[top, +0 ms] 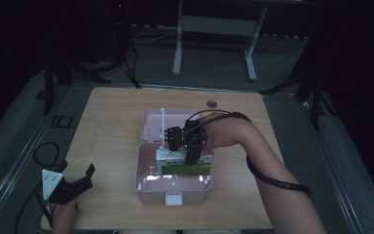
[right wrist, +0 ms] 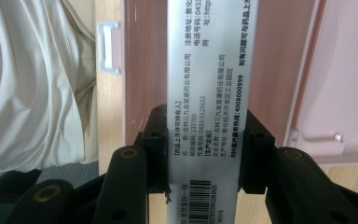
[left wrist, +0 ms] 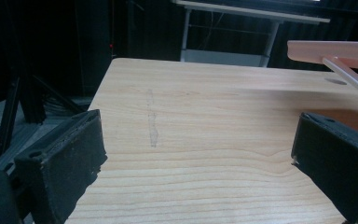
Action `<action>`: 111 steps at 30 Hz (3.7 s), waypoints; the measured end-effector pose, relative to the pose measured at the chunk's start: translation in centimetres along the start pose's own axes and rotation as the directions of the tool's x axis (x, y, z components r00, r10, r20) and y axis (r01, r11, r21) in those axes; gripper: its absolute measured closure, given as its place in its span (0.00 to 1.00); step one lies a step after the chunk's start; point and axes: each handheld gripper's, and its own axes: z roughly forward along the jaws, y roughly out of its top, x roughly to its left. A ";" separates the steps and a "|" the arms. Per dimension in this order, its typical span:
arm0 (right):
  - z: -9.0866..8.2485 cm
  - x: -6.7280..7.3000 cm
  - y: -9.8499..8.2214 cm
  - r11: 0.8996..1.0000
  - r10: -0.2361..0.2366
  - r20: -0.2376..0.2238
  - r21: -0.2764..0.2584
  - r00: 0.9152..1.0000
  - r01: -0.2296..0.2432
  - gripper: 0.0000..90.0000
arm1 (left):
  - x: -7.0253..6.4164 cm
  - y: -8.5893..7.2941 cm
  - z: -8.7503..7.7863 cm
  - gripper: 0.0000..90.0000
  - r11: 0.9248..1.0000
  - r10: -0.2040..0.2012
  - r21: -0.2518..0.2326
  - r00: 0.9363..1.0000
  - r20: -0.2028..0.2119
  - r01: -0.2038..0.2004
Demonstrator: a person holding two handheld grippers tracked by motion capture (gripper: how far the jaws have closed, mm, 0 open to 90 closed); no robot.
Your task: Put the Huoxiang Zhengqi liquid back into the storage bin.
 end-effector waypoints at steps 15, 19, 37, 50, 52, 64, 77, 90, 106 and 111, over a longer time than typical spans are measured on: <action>2.6 0.1 1.7 1.000 -0.013 -0.043 -0.013 0.999 0.013 0.69 | 0.0 0.0 0.0 0.03 1.000 -0.001 0.000 1.000 0.001 0.001; 3.8 0.0 1.8 1.000 -0.005 -0.062 -0.008 0.998 0.004 0.69 | 0.0 0.0 0.0 0.03 1.000 -0.001 0.000 1.000 0.002 0.001; 9.7 -0.7 1.0 0.999 0.031 -0.115 -0.013 0.993 -0.033 0.69 | 0.0 0.0 0.0 0.03 1.000 -0.002 -0.001 1.000 0.004 0.002; 12.8 -0.4 0.9 1.000 0.022 -0.126 0.010 0.992 -0.021 0.69 | 0.0 0.0 0.0 0.03 1.000 -0.001 0.001 1.000 0.004 0.001; 13.2 -0.4 1.0 1.000 0.020 -0.126 0.006 0.992 -0.019 0.69 | 0.0 0.0 0.0 0.03 1.000 -0.001 0.001 1.000 0.004 0.001; 13.9 -0.2 0.8 0.999 0.033 -0.140 0.007 0.990 -0.033 0.64 | 0.0 0.0 0.0 0.03 1.000 0.001 0.002 1.000 0.004 -0.001; 8.7 -0.6 -1.3 0.989 0.072 -0.061 -0.123 0.995 -0.080 0.39 | 0.0 0.0 0.0 0.03 1.000 0.002 0.002 1.000 0.003 -0.002; 5.0 -1.7 -7.6 0.921 0.207 0.010 -0.339 0.978 -0.191 0.15 | 0.0 0.0 0.0 0.03 1.000 0.005 0.004 1.000 0.002 -0.005; 8.9 -2.5 -15.4 0.857 0.403 0.127 -0.400 0.906 -0.325 0.15 | -0.1 0.0 0.1 0.03 1.000 0.010 0.007 1.000 0.000 -0.010; 11.9 -2.9 -16.8 0.817 0.480 0.164 -0.440 0.862 -0.372 0.15 | -0.1 0.0 0.0 0.03 1.000 0.008 0.005 1.000 0.001 -0.008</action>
